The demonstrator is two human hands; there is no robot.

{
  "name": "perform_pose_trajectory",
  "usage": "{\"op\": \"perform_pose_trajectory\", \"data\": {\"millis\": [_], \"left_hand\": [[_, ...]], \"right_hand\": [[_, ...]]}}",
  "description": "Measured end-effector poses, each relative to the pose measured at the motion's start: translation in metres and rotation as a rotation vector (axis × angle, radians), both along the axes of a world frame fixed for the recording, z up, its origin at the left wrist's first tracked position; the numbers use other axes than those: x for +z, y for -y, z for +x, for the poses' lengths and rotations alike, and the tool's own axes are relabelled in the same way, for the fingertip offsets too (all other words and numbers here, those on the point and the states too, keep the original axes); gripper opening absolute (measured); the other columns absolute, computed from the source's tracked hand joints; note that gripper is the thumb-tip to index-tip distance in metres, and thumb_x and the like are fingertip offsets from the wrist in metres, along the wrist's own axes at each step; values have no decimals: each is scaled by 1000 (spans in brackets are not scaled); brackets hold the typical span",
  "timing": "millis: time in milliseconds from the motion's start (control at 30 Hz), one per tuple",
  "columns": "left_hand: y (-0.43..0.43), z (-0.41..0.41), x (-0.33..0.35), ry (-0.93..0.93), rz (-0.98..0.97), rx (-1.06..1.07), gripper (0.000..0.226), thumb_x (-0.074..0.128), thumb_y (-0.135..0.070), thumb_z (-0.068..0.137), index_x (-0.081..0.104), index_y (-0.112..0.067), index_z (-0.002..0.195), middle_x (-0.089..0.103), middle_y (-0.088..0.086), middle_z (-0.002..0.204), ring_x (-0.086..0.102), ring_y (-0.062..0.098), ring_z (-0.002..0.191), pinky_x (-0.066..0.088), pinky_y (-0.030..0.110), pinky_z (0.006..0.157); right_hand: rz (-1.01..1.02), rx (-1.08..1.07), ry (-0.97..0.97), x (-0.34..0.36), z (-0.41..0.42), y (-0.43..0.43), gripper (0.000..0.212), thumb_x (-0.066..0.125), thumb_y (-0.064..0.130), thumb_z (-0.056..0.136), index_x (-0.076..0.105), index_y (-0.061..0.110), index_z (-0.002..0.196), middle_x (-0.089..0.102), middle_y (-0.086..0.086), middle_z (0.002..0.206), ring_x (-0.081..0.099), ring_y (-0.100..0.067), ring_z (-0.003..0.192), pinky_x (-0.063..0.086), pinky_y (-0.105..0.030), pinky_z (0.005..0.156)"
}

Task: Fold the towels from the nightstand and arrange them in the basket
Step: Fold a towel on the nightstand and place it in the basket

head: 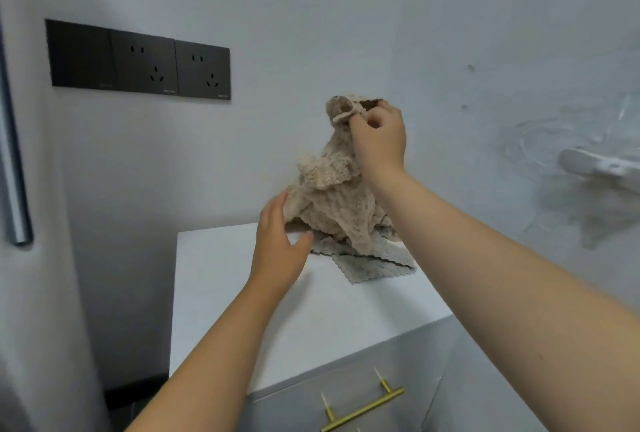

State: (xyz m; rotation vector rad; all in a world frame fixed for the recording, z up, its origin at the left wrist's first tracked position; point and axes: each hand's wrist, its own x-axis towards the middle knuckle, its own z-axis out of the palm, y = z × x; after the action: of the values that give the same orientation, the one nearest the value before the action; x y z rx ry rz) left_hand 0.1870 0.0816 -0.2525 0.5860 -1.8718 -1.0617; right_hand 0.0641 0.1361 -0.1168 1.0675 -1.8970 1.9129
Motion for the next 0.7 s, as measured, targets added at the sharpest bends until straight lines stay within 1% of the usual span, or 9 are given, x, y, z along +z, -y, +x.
{"op": "perform_pose_trajectory", "data": {"millis": [167,233,300,367,400,467,533,600,700], "left_hand": [[-30,4,37,-144,10,-88,83,72,-23,81,23,-32,147,30,-11,147,31,5,134,32,31,109],[-41,8,47,-166,10,-83,84,72,-21,81,21,-34,147,32,-11,145,34,5,132,33,28,108],[-51,14,57,-179,60,-111,82,71,-18,83,22,-36,147,45,-12,129,47,1,116,40,18,97],[-57,20,64,-163,74,-123,67,68,-13,84,37,-34,139,53,-13,96,53,-7,80,42,6,75],[-58,23,66,-131,37,-99,53,66,-10,83,50,-31,129,53,-11,85,51,-6,69,41,6,68],[-60,28,68,-34,-81,-28,22,64,-7,81,66,-18,99,55,-4,80,50,0,68,39,11,64],[-63,34,65,33,-135,-25,4,61,-8,80,63,-9,82,58,3,87,53,10,75,40,15,66],[-63,37,61,70,-63,-114,6,59,-12,82,63,-9,84,62,8,93,58,17,80,46,22,72],[-62,41,57,103,57,-211,29,56,-30,79,59,-4,88,56,9,79,52,18,74,45,35,68]], "right_hand": [[-75,79,100,8,27,-39,34,56,11,85,44,17,54,46,-1,142,23,-7,142,24,-22,100],[-76,61,129,6,31,-53,29,58,14,84,50,16,56,50,2,137,29,-9,139,25,-22,98],[-61,73,154,-1,32,-67,26,63,18,81,56,14,57,65,7,95,55,-17,110,39,-31,89],[-26,151,227,-12,35,-82,21,67,19,82,61,9,64,54,-1,67,53,-17,73,41,-32,70],[-8,186,270,-17,37,-89,20,68,19,82,62,8,67,52,-6,66,49,-16,68,39,-33,66],[27,181,328,-31,38,-104,21,71,22,81,62,6,71,52,-9,69,49,-17,67,38,-32,64],[47,125,393,-43,38,-117,21,71,23,79,61,6,73,51,-9,69,48,-17,65,38,-31,62],[46,141,523,-53,37,-128,19,69,17,81,56,8,71,53,-9,66,51,-17,58,42,-27,55],[22,272,659,-58,35,-142,13,52,-1,89,54,8,80,53,-10,62,49,-15,42,43,-24,40]]}}
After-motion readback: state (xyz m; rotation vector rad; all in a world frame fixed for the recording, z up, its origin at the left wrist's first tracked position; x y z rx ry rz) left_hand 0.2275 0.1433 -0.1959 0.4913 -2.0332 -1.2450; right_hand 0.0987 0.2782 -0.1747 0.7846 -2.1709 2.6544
